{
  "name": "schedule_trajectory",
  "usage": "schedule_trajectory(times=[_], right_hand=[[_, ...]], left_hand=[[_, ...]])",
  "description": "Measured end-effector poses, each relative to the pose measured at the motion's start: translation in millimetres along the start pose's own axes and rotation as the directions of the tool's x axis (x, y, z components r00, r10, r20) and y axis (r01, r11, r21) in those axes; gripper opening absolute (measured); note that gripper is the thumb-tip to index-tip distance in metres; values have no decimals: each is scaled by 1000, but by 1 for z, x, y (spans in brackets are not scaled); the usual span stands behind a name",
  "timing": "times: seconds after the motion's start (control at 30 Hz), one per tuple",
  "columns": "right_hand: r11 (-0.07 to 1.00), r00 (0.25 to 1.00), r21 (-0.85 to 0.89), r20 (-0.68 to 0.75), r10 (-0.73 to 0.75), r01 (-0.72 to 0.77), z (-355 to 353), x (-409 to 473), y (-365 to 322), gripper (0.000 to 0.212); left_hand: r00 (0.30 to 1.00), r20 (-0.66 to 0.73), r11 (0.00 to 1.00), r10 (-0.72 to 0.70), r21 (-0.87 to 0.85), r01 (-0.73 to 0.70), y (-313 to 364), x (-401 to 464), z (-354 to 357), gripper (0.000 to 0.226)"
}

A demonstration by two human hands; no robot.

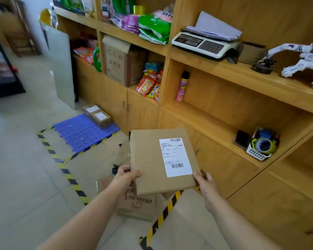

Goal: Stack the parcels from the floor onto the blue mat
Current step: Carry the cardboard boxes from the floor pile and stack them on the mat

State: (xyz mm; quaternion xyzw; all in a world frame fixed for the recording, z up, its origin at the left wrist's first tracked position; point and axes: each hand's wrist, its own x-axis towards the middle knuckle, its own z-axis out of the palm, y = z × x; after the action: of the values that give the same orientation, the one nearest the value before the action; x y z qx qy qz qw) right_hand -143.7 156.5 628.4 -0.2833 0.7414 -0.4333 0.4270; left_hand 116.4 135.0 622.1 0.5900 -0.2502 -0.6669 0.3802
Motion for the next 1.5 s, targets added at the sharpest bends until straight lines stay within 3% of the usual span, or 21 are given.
schedule_trajectory(times=[0.2,0.47,0.83,1.17,1.5], right_hand=[[995,982,-96,187,10,8,148,-42,-17,55],[973,942,-226,313,117,-46,327,-74,-24,54],[959,893,-271,405,194,-85,486,-22,-59,57],[953,827,-301,528,195,-33,658,64,-138,46],[945,787,-326,591,181,28,818,99,-200,35]], left_hand=[[996,-83,998,28,-46,-32,28,11,-144,36],[967,-243,996,77,-16,-83,64,53,-305,45],[924,-381,995,42,104,-2,122,150,-408,43],[867,-497,976,30,201,82,240,256,-499,49],[867,-498,989,-2,128,75,318,339,-616,49]])
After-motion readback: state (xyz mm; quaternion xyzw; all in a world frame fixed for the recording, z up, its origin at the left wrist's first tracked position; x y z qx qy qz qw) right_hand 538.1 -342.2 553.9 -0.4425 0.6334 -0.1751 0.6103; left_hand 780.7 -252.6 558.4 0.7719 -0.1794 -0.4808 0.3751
